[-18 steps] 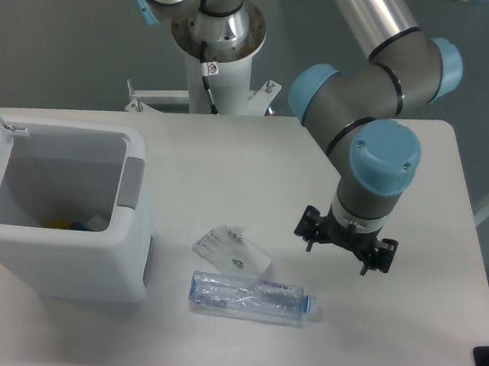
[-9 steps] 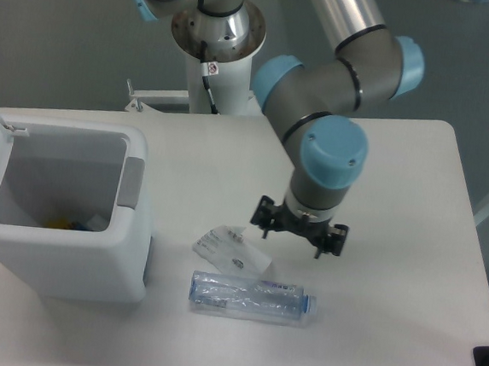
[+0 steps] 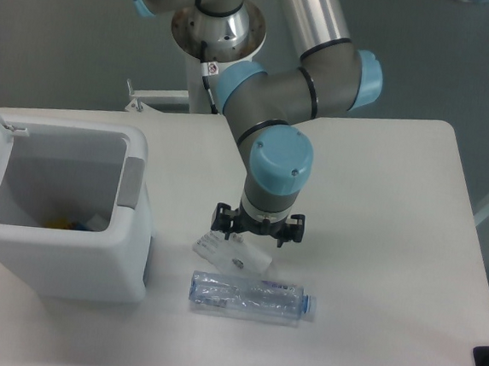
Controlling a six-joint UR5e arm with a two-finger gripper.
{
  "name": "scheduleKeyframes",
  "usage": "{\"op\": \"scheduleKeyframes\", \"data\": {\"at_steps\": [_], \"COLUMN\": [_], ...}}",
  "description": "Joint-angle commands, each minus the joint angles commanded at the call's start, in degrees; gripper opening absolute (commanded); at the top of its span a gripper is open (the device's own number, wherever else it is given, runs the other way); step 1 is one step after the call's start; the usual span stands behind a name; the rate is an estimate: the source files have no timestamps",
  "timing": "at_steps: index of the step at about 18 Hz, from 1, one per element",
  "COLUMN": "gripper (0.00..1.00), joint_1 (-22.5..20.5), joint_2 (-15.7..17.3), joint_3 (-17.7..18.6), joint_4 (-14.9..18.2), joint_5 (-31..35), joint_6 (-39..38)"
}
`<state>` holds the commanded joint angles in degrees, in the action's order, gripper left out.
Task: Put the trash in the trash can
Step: 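Lower the gripper and close it on the white paper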
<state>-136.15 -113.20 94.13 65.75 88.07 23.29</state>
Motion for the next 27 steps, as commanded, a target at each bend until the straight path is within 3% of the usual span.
{"op": "scheduleKeyframes", "data": {"at_steps": [4, 9, 23, 27], "gripper": [1.00, 0.99, 0.40, 0.31], "joint_1": [1.8, 2.7, 3.1, 3.1], "joint_2": [-0.3, -0.6, -1.4, -1.3], "joint_3": [3.1, 3.8, 3.4, 3.3], "joint_4": [-4.0, -4.5, -4.5, -4.5], "joint_5": [4.7, 5.6, 5.7, 5.6], "joint_6": [-0.3, -2.5, -6.8, -6.8]}}
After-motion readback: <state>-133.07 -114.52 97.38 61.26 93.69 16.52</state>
